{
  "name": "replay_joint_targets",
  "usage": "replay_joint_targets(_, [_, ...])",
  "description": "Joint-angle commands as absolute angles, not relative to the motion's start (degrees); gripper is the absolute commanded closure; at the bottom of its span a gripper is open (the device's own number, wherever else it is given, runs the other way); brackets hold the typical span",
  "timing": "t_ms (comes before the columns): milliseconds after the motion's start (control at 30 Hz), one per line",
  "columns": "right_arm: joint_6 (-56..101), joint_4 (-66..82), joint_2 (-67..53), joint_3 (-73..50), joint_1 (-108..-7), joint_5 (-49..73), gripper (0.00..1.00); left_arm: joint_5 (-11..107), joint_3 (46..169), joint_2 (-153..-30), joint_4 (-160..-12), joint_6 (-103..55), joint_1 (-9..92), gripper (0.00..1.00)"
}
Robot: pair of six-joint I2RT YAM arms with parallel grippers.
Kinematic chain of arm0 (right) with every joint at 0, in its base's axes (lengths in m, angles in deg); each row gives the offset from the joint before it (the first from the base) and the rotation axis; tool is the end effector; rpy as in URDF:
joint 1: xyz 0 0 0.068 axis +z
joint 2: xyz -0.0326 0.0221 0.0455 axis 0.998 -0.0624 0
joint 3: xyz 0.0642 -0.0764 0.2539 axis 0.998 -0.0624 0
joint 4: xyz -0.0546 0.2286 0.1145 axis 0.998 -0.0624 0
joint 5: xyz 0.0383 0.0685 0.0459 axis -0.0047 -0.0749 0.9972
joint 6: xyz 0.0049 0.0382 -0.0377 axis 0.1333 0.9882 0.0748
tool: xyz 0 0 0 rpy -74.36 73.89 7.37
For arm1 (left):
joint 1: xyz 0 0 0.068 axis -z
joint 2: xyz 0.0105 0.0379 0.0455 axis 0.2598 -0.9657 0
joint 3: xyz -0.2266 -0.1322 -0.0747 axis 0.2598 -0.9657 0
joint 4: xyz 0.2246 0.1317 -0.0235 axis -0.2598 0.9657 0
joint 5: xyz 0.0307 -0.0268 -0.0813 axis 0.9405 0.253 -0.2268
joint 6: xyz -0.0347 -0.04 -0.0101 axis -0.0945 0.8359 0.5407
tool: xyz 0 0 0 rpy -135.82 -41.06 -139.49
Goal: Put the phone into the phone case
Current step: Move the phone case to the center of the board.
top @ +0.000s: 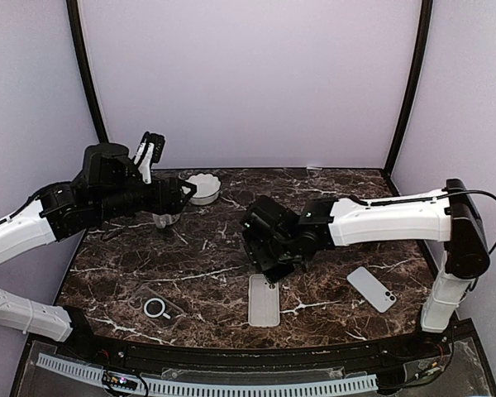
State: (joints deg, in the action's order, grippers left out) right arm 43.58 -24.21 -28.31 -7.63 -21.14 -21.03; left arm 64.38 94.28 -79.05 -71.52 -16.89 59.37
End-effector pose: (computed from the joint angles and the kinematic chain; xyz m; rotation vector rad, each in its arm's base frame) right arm 0.1751 0.3439 0.2442 -0.6218 2.3436 0.1680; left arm 0.1838 -0.1723 0.3604 0.3209 1.8742 -0.6296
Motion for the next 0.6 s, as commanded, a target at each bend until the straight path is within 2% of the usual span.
replay_joint_targets(0, [56.2,-28.6,-27.8,-11.2,-18.5,-20.9,1.00,66.6,90.9,-75.3,-69.4,-15.7,59.5,0.14])
replay_joint_targets(567, [59.6,-34.1,-33.6,-16.7,-17.7,-21.1,1.00,68.4,87.6,-70.9,-67.7,-15.7,59.5,0.14])
